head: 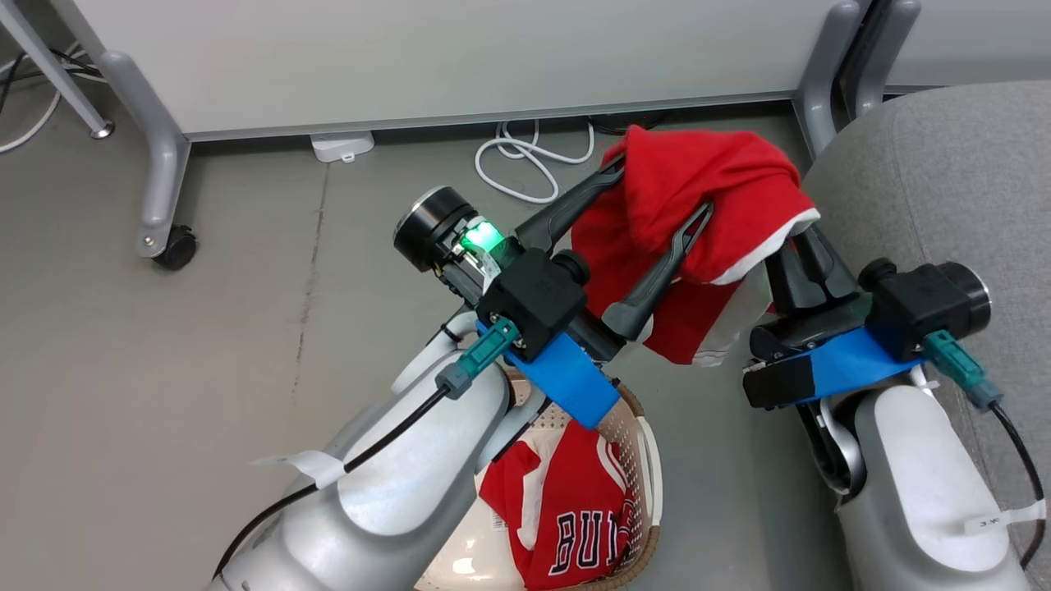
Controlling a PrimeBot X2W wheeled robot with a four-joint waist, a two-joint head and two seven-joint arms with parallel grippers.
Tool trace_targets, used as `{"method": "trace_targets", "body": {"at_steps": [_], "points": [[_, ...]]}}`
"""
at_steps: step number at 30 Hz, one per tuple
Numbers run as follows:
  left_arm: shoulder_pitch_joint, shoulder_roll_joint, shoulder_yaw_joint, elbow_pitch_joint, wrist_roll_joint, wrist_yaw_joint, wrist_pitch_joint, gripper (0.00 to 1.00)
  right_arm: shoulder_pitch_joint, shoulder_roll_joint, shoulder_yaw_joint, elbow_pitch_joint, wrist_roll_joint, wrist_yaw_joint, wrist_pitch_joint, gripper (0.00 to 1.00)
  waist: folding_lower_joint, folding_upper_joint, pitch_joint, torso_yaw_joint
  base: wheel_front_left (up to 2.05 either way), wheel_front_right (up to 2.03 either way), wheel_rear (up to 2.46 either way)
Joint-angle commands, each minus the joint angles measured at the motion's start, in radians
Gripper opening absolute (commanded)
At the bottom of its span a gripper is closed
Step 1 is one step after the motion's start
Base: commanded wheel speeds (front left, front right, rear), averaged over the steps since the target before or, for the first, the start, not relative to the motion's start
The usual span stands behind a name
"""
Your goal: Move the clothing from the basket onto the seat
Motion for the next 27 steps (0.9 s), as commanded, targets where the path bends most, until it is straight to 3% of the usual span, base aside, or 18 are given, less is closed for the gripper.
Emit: {"method": "trace_targets", "body": {"at_steps": [1, 14, 27], "points": [[0.011, 0.006, -0.011, 0.005, -0.005, 0.0, -0.005, 1.0, 0.015, 0.002, -0.025, -0.01, -0.005, 0.0, -0.001, 0.0, -0.0001, 0.0, 0.012, -0.016, 0.0, 0.0, 0.0], [0.024, 0.035, -0.05, 0.014, -0.006, -0.003, -0.005, 1.0, 0.03, 0.009, -0.153, -0.055, -0.014, 0.0, -0.001, 0.0, -0.0001, 0.0, 0.057, -0.098, 0.0, 0.0, 0.0], [0.008, 0.077, -0.073, 0.005, -0.004, 0.002, 0.012, 1.0, 0.063, 0.024, -0.223, -0.106, 0.009, 0.0, -0.001, 0.0, -0.0001, 0.0, 0.114, -0.243, 0.0, 0.0, 0.0]]}}
